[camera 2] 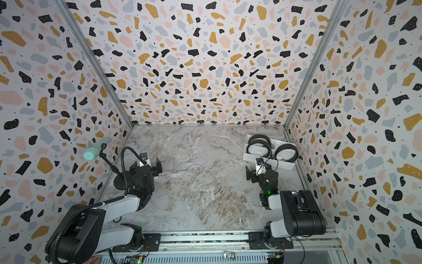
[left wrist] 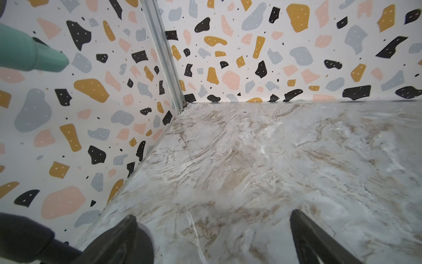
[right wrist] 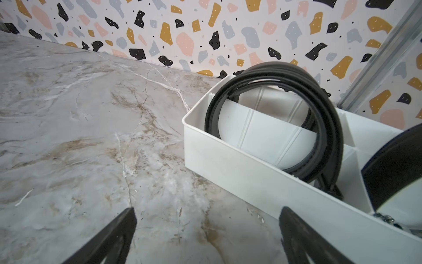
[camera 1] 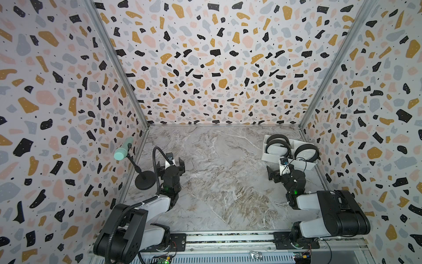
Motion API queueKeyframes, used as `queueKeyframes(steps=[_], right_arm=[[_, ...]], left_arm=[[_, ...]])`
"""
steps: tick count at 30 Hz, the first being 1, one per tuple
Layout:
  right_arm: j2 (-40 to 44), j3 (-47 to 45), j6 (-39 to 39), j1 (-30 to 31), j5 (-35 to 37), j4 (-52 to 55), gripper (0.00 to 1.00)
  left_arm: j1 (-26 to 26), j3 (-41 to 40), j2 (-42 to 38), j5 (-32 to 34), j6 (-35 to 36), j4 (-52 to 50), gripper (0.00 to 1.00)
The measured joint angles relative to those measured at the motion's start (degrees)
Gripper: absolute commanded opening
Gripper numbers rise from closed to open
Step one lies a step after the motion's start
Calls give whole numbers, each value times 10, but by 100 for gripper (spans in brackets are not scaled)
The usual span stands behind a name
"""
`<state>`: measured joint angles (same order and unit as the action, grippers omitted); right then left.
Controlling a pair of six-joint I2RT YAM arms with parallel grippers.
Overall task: Place the belts into the storage roll
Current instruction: Reset both arms
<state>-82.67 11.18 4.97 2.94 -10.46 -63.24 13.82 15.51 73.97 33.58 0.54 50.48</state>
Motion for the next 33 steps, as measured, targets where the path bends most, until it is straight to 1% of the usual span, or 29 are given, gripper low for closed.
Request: queueKeyframes(steps=[2, 4, 10, 13, 16, 22, 33], right_arm=[[-9, 0, 0, 0, -3, -22, 99], [-15, -3, 0, 0, -5, -47, 99], [-19, -5, 0, -1, -8, -69, 99], [-19, -5, 0, -1, -9, -72, 99], [-19, -5, 0, -1, -9, -75, 99], [-19, -5, 0, -1, -8, -75, 99], [-19, -5, 0, -1, -8, -75, 99]], left_arm=[[-3, -26, 28, 2, 1, 46, 99], [-6, -44, 43, 2, 1, 60, 99], [-24, -51, 45, -13, -3, 103, 99], [-37, -70, 64, -22, -7, 166, 99], [-41, -76, 67, -25, -14, 163, 99], [-41, -76, 63, -9, -29, 178, 100], [-41, -76, 63, -2, -31, 177, 100]])
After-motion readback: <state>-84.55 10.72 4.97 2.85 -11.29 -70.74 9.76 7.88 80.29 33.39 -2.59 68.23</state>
